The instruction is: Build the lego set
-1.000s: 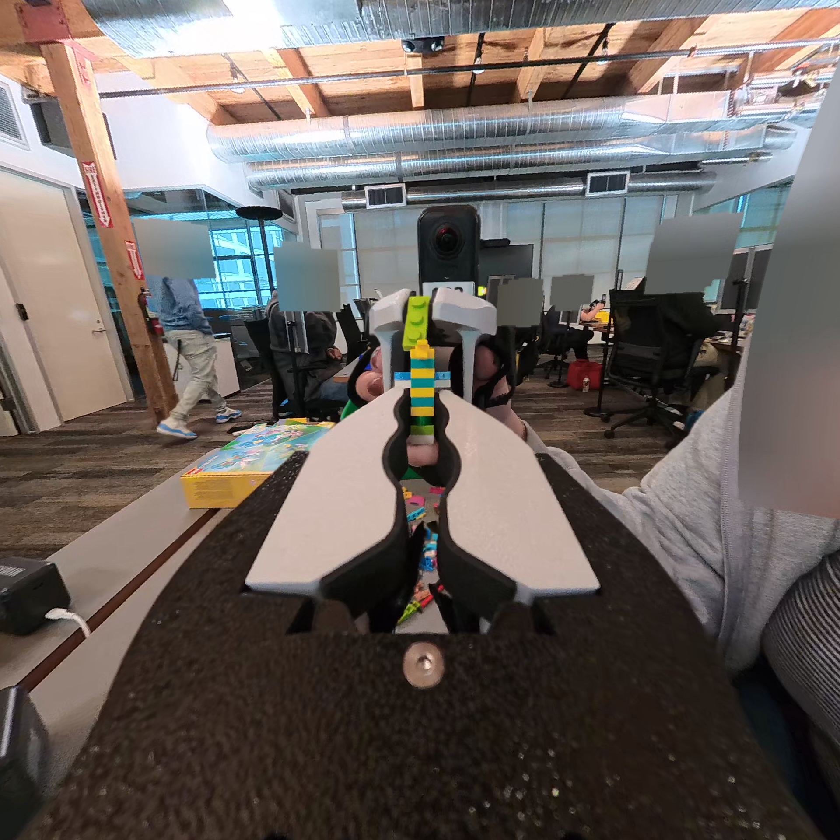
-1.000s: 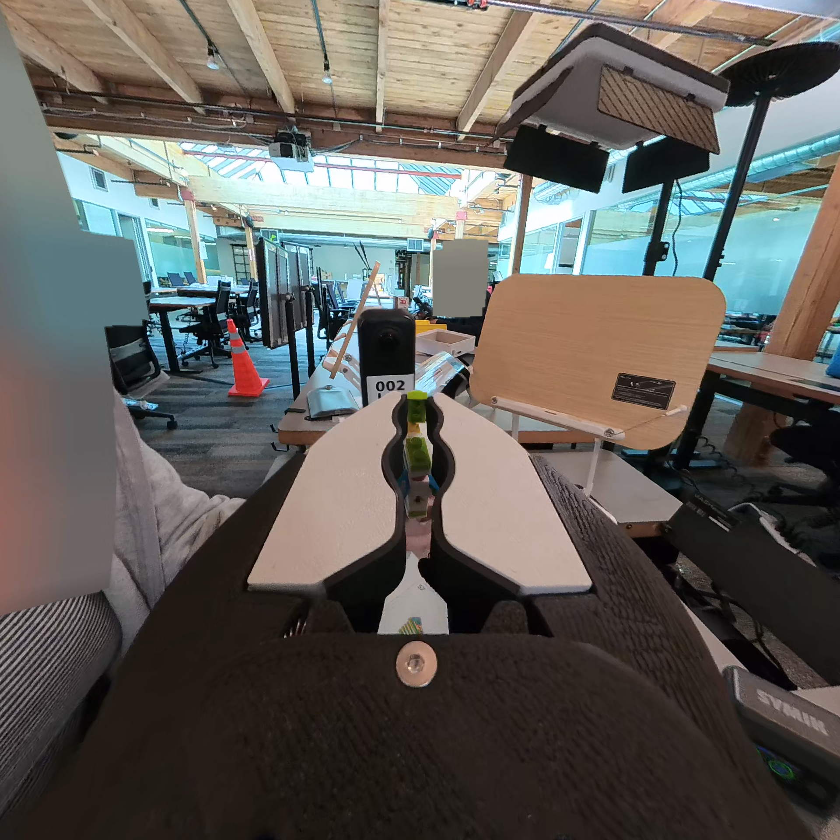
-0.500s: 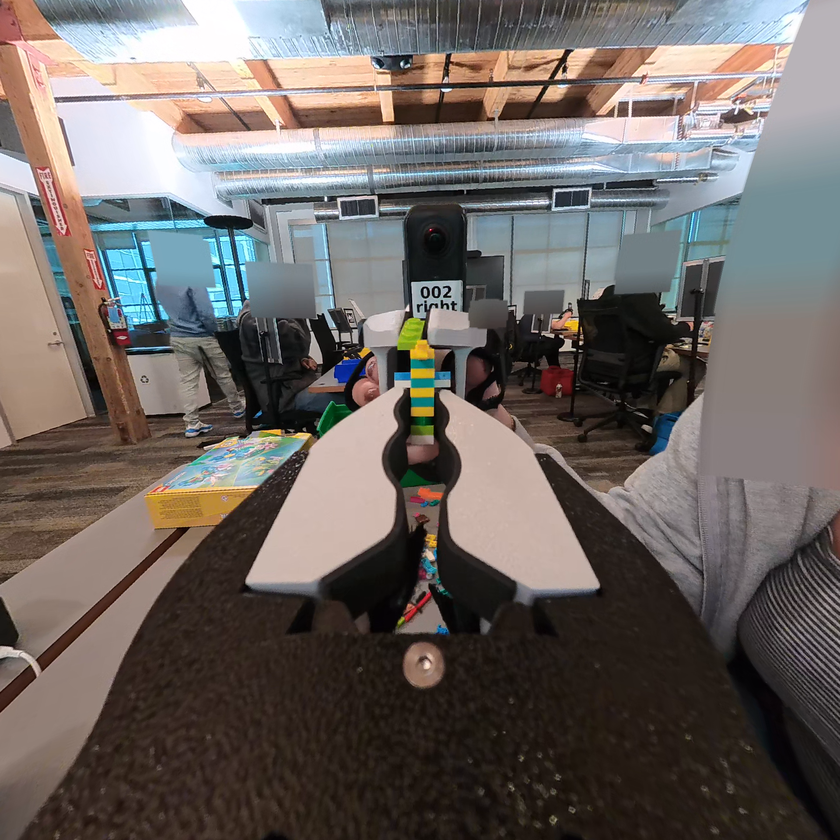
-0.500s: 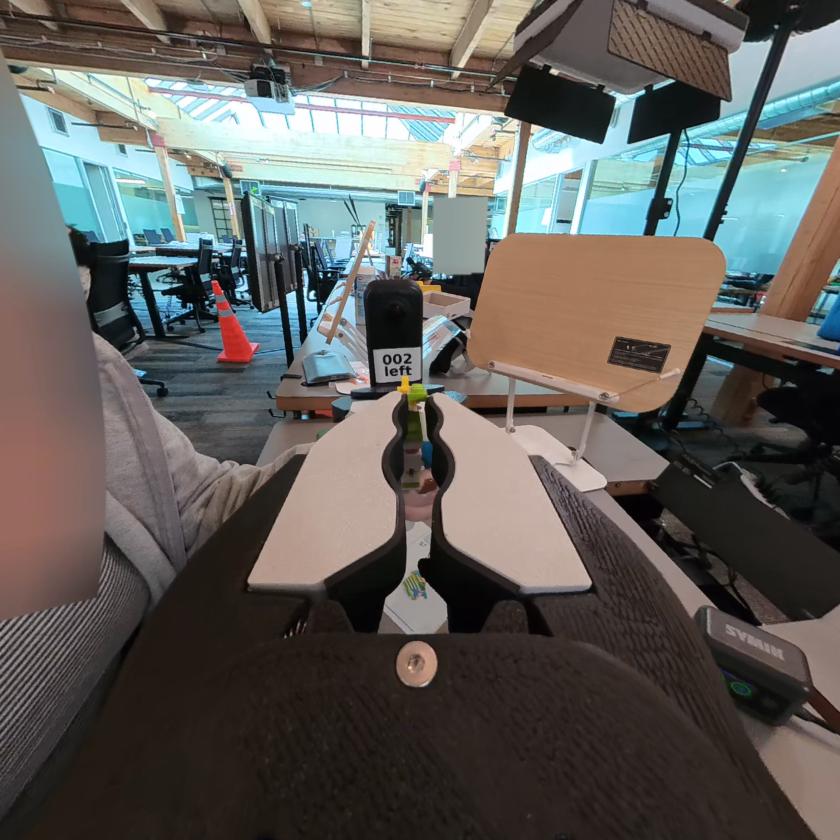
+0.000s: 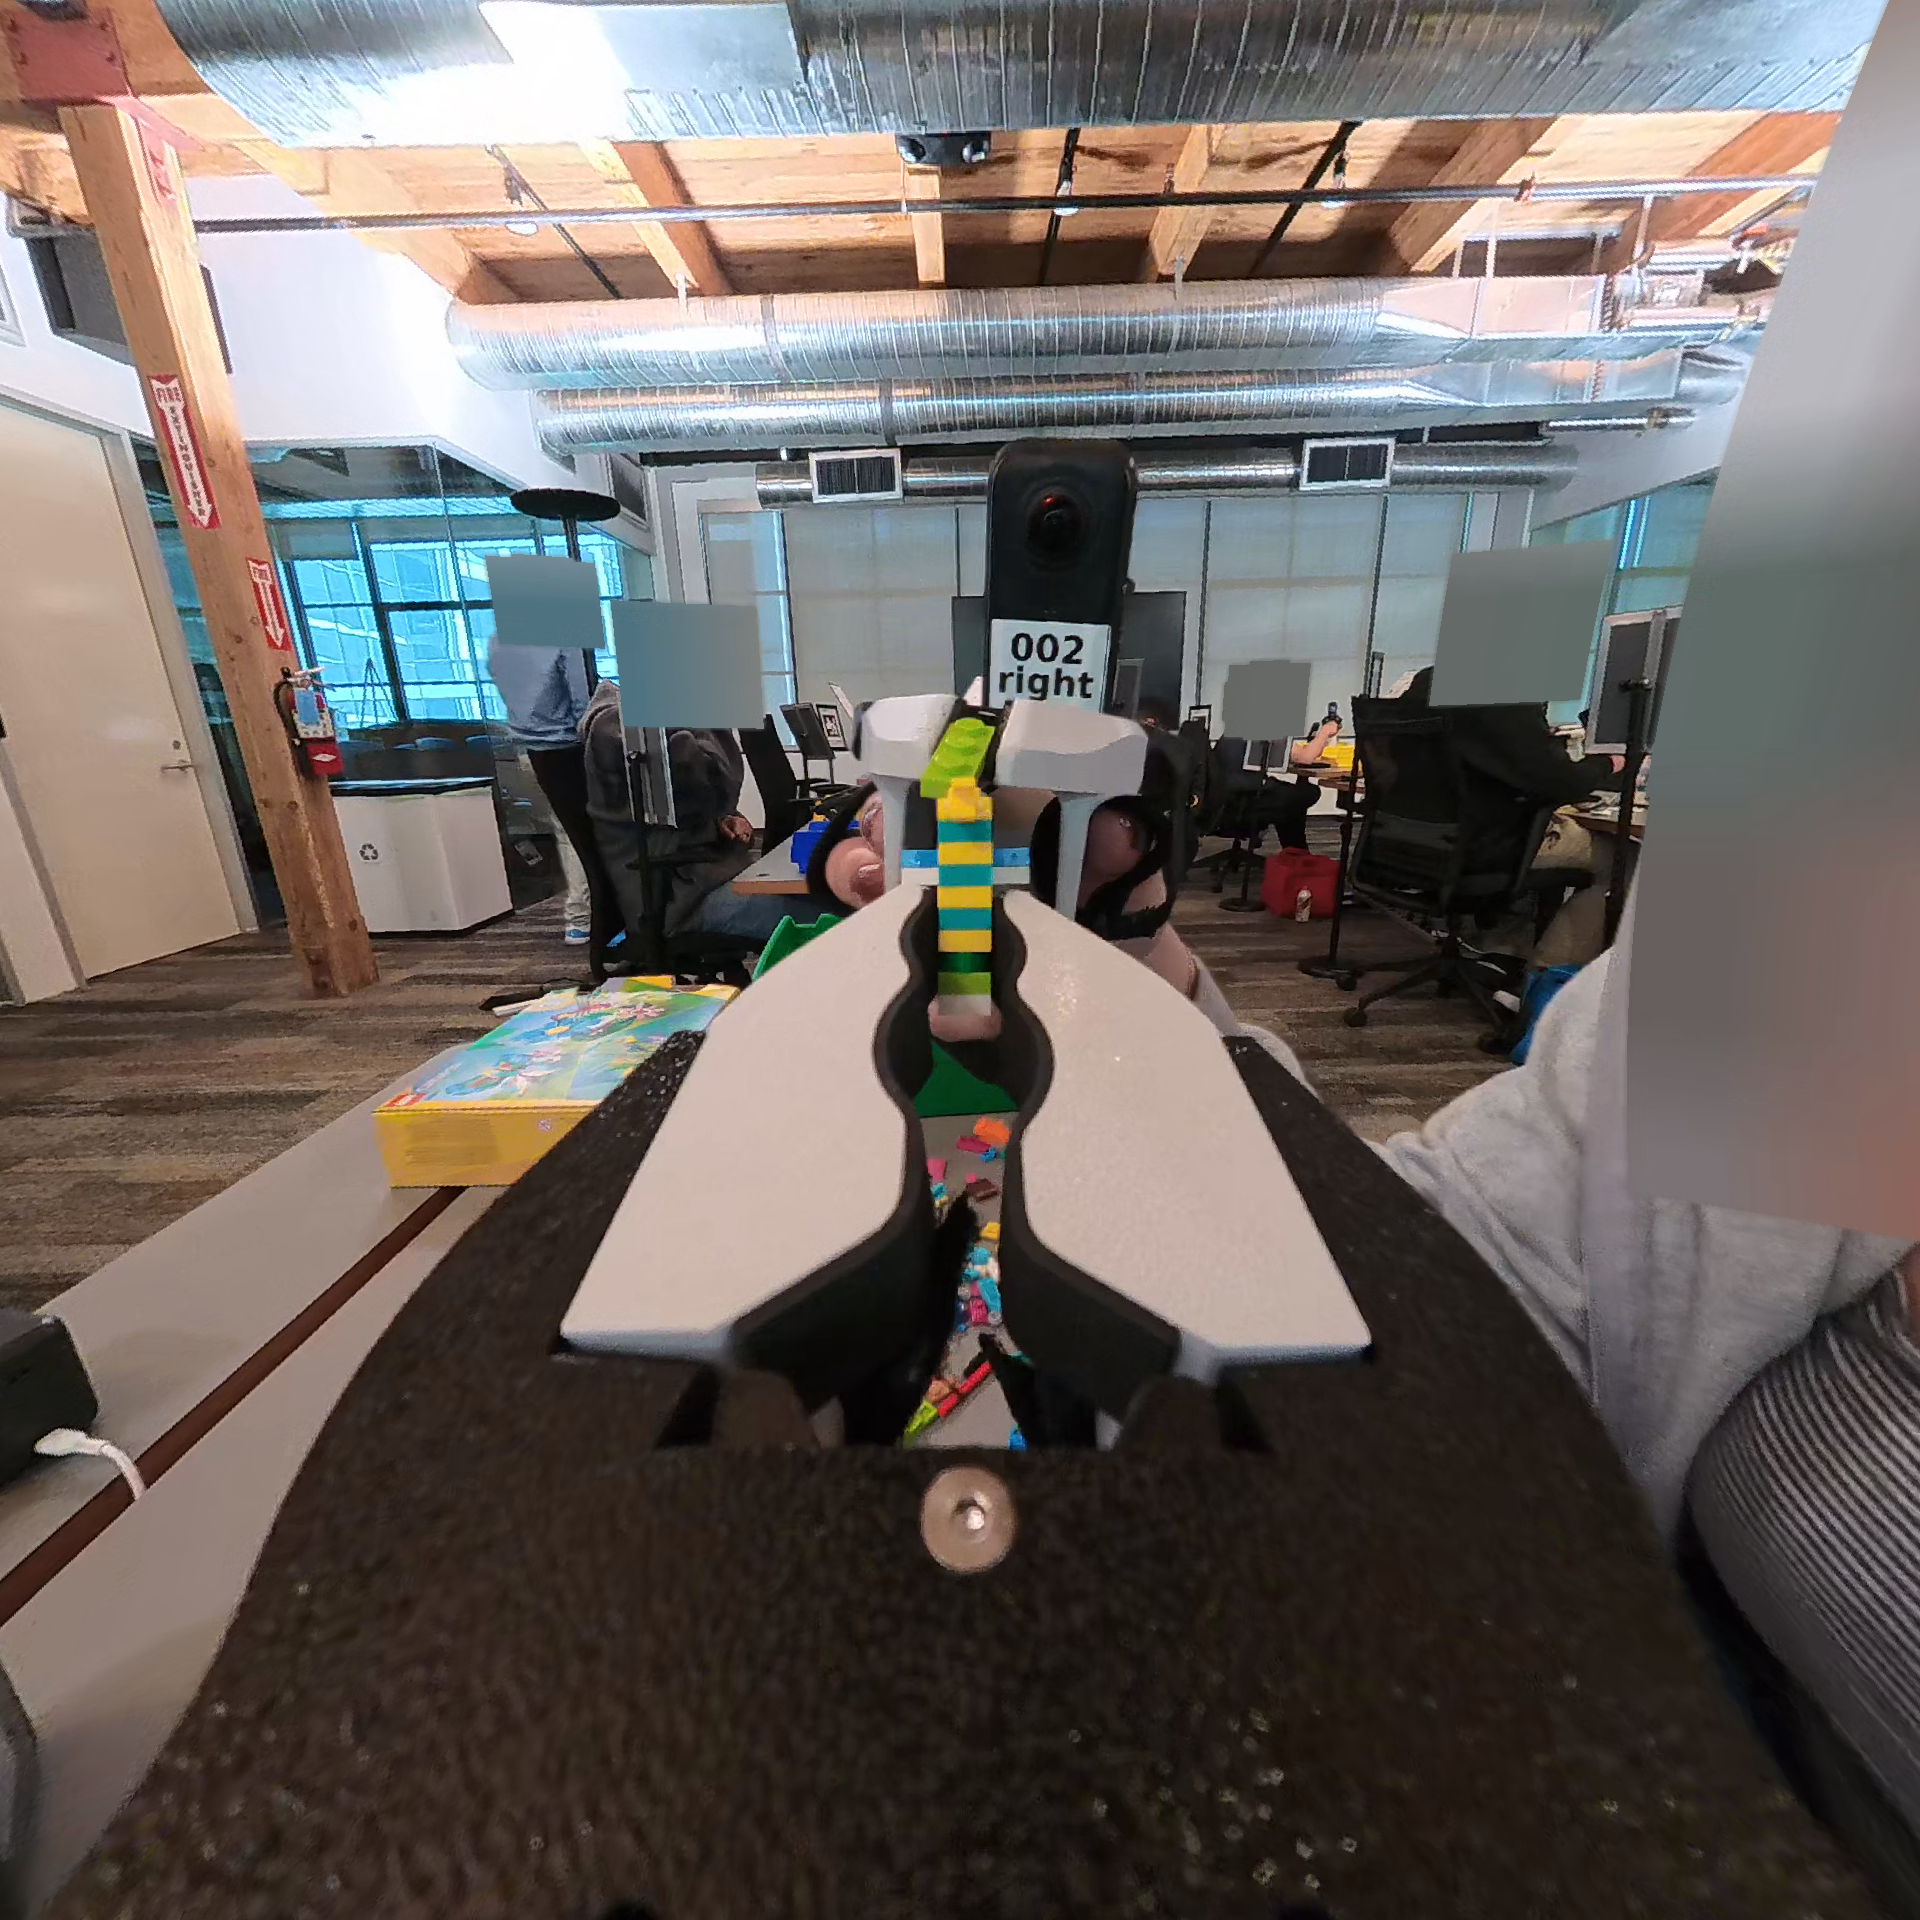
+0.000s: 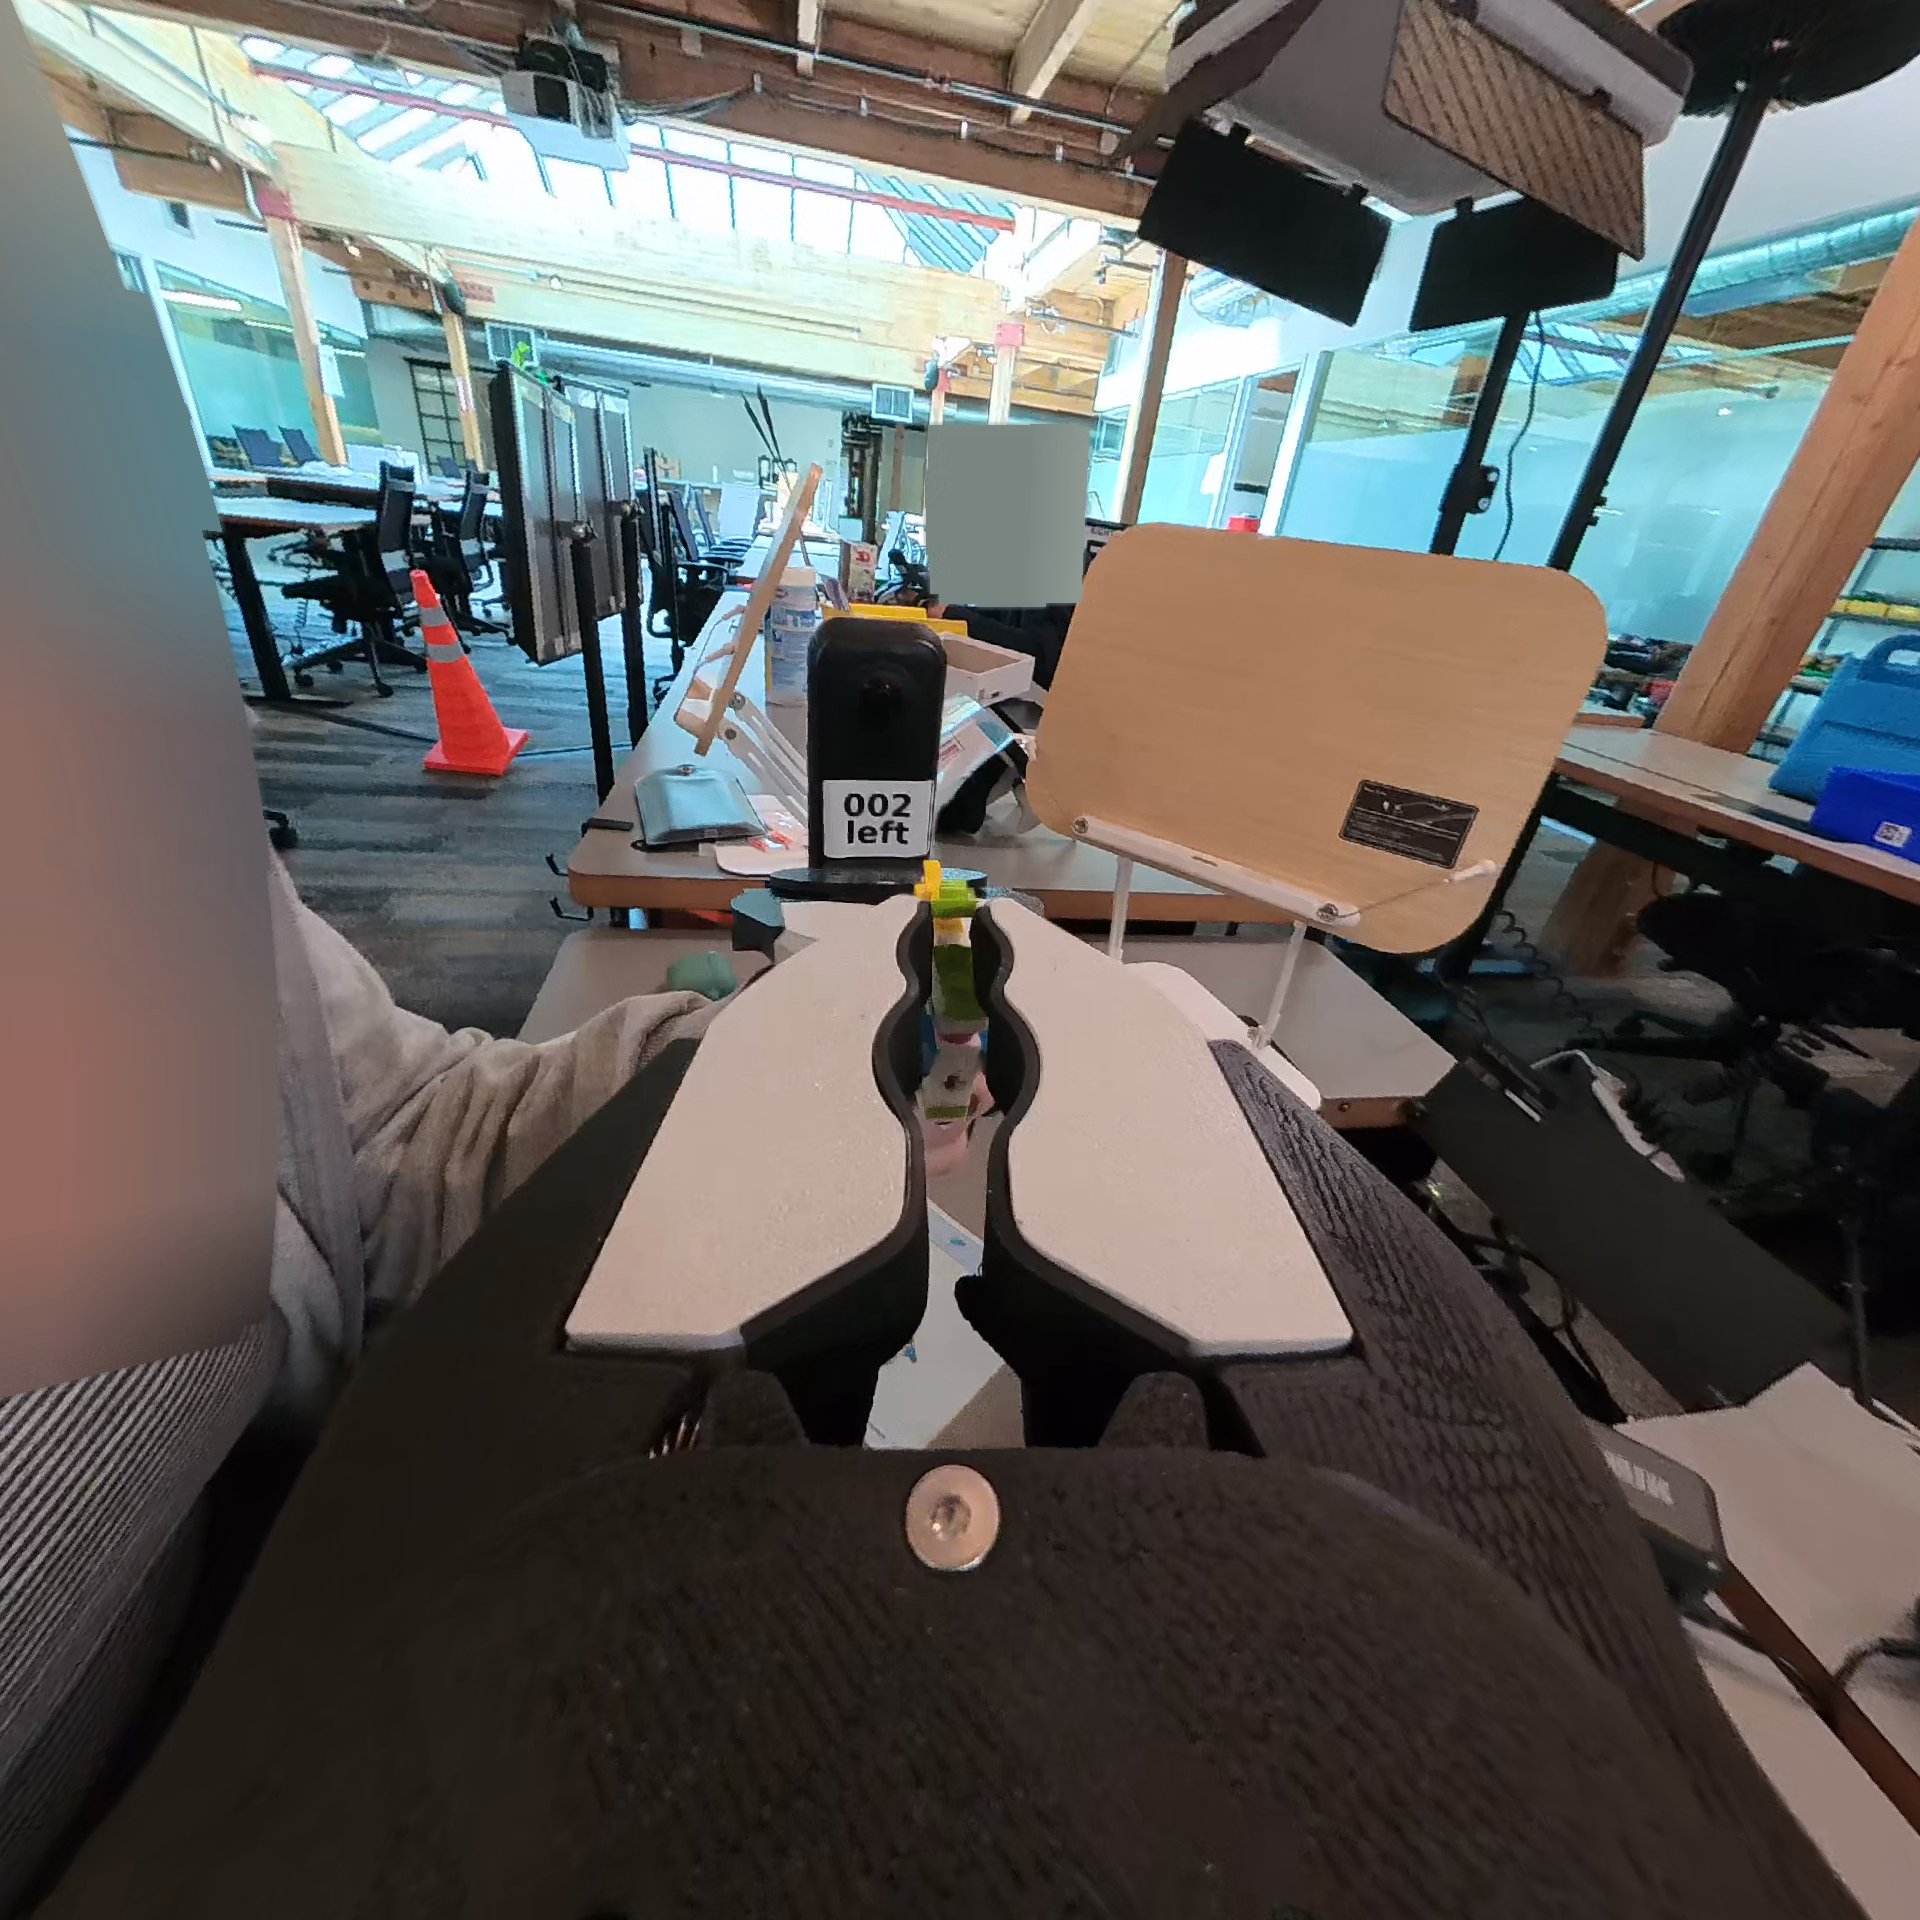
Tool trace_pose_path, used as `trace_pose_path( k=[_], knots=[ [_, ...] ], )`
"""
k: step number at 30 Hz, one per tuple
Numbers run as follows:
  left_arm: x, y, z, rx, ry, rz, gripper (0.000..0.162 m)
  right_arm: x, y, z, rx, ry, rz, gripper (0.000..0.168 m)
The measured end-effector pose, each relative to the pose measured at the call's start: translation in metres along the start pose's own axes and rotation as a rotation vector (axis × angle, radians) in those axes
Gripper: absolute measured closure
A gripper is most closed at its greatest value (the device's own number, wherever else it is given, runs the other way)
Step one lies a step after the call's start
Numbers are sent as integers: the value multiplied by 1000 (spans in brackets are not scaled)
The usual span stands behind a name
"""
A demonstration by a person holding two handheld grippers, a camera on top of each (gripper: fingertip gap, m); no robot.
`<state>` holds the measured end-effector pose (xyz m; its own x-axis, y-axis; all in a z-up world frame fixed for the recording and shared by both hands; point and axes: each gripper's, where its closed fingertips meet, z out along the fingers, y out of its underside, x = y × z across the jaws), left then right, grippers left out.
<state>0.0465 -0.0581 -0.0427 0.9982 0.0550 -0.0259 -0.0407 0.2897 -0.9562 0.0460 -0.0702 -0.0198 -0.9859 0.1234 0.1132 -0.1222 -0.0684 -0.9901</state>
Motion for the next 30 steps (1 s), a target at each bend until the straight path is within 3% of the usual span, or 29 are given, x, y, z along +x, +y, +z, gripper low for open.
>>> trace_pose_path(
  k=[15,30],
  knots=[
    [-2,-1,0,-6,-42,29,154,-2,-7,7,19,-80,-7,162],
    [5,5,5,-20,29,-4,154,-6,6,-3,-61,-124,19,162]
  ],
)
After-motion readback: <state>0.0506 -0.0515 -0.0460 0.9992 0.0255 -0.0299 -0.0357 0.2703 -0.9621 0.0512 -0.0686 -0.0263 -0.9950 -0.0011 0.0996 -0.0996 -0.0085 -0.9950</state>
